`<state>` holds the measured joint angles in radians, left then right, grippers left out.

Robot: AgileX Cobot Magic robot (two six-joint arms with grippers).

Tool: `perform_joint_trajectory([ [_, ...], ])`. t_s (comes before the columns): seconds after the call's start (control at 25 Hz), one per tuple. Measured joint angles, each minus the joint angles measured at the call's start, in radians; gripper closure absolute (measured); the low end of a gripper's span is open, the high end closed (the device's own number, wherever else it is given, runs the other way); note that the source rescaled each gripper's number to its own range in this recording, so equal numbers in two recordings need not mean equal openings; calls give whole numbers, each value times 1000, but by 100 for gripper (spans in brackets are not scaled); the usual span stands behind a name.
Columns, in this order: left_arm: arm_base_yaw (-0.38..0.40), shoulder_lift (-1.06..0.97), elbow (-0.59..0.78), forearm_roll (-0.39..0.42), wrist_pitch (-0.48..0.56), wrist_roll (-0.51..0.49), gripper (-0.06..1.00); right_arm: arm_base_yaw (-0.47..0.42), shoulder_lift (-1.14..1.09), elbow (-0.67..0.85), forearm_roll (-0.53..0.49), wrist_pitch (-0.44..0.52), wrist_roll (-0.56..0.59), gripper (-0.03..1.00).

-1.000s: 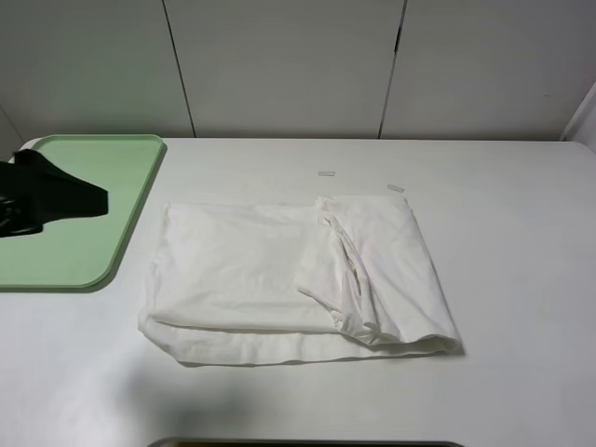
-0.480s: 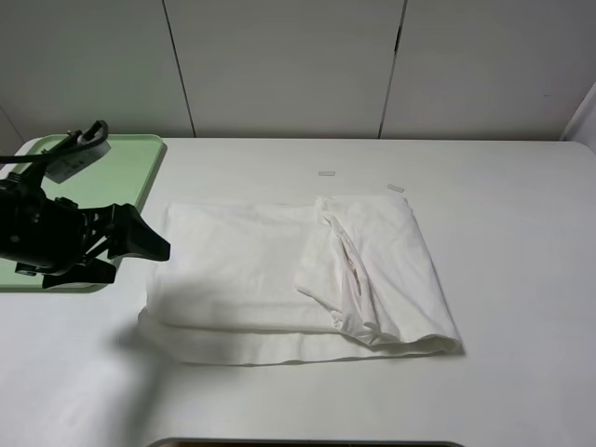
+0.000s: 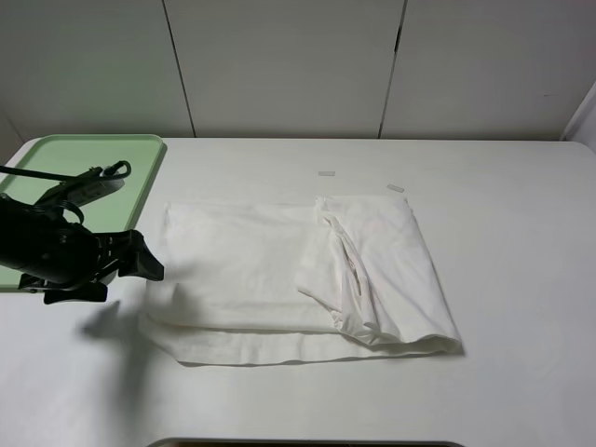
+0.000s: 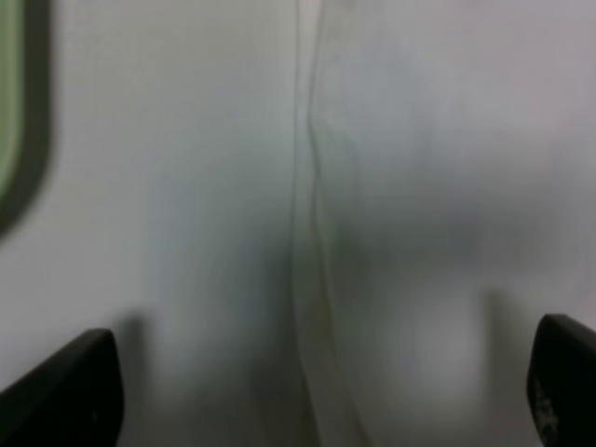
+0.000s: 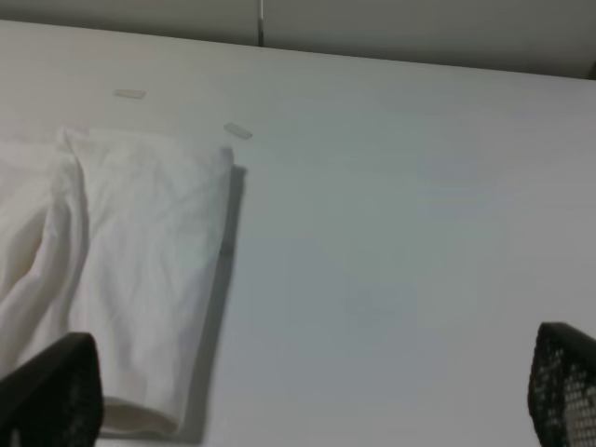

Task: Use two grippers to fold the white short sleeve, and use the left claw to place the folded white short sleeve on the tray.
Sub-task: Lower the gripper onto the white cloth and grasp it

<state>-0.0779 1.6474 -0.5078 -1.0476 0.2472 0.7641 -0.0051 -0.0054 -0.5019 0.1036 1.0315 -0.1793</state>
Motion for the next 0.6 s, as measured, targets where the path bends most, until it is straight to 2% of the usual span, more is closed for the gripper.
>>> perform_joint_trajectory([
  [0.6,-12,157,-104,-30,42,35,11,0,0,0,1,0,0,-3],
])
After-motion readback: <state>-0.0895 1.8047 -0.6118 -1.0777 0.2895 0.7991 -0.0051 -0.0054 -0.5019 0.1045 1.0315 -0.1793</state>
